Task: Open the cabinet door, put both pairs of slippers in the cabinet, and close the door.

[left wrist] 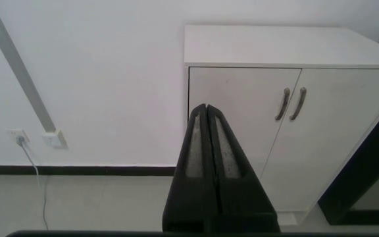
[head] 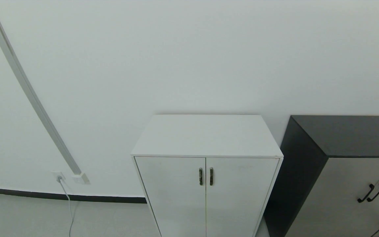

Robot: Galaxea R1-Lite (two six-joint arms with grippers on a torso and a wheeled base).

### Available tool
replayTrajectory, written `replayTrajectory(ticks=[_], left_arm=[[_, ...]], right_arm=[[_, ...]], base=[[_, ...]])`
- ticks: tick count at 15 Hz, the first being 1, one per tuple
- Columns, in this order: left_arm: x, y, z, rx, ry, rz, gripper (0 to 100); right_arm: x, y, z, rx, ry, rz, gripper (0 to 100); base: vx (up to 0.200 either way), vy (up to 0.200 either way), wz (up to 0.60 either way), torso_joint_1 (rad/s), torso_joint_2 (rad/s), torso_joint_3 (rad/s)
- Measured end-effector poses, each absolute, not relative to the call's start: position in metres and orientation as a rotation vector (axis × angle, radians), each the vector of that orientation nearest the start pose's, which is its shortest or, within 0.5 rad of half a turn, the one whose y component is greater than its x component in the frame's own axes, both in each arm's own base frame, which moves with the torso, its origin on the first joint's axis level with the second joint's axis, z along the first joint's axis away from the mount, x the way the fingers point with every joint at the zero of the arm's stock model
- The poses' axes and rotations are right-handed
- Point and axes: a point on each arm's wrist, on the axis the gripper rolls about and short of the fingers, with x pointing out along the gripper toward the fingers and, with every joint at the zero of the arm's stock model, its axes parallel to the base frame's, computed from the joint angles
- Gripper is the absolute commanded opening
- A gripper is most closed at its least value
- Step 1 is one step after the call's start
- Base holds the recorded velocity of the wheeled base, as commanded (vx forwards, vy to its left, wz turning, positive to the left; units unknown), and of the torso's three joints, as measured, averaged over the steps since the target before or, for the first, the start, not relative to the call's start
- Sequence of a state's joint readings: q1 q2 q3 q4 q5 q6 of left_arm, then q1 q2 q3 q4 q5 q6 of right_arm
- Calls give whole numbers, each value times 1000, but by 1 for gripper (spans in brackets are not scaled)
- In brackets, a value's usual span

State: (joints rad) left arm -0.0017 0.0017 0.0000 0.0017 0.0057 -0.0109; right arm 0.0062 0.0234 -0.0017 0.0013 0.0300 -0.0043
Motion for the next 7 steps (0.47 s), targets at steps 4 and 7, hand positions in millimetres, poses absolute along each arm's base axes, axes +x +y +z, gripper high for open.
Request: replayTrajectory(ticks=[4,7], left_arm=[[-23,0,75,-10,3,4,0],[-23,0,75,-10,3,4,0]], right_arm=[[-23,0,76,71,1,2,0],[-23,0,76,66,-1,1,0]], base=[[0,0,0,0,0,0],[0,0,0,0,0,0]])
